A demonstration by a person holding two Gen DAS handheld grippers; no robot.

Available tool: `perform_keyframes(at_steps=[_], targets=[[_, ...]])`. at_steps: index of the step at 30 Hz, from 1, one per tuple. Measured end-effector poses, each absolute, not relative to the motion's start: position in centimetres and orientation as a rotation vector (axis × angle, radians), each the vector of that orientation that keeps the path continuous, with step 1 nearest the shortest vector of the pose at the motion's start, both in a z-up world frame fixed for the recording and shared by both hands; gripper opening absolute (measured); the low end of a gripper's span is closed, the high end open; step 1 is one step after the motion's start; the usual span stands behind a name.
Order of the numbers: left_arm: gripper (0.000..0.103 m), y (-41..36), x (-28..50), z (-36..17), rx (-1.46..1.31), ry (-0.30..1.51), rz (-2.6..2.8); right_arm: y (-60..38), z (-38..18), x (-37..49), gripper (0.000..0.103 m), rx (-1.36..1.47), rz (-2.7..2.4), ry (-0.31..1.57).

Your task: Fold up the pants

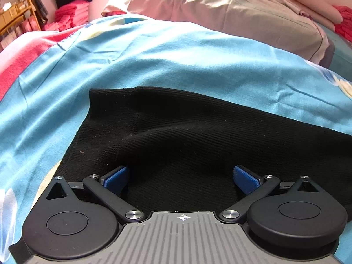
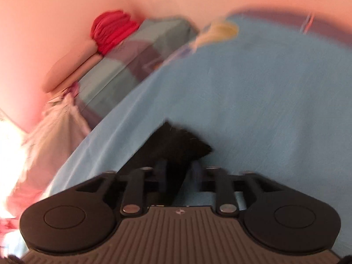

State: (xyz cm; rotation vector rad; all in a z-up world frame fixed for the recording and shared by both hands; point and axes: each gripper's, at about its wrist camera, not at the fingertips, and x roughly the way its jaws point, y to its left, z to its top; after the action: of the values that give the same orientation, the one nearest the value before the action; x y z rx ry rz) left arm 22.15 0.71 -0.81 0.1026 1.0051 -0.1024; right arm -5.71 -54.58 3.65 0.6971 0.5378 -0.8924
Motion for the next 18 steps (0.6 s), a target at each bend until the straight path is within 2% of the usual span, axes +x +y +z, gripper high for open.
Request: perform_keyframes(at_steps=[3,8,11,14,16,17,18], targets=[[0.103,0.2,21.6,-0.4,0.14,0.992,-0.09,-48.2,5.2,-2.3,0.064,0.417,-0.754,0.579],[0.103,-0.1,22.1,-0.8,0.171,0.986,-0.033,-40.0,3.6,2.9,0.068,0.291,-0.308,0.749],[0.103,0.5,22.2,-0.7,0.151,0.987,-0.041,-38.6,1.2,4.5,0.067,0.212,-0.265,0.853],[0.103,0.9,22.2,-0.8,0.146,0.987,-0.052,-40.5,1.0,3.5,0.067,0.218,-0.326,0.815],[0.103,0.9,22.2,-0.9,0.151,0.985,-0.057,-42.7,1.2,2.9,0.06,0.269,-0.447,0.801],[0.103,0.9,22.2,-0.9,0.153,0.983,-0.058,-43.8,1.4,2.9,0.051,0.321,-0.488,0.803],[0.103,0.9,22.2,-0.8,0.153,0.982,-0.059,-44.0,1.8,2.9,0.05,0.366,-0.505,0.805]])
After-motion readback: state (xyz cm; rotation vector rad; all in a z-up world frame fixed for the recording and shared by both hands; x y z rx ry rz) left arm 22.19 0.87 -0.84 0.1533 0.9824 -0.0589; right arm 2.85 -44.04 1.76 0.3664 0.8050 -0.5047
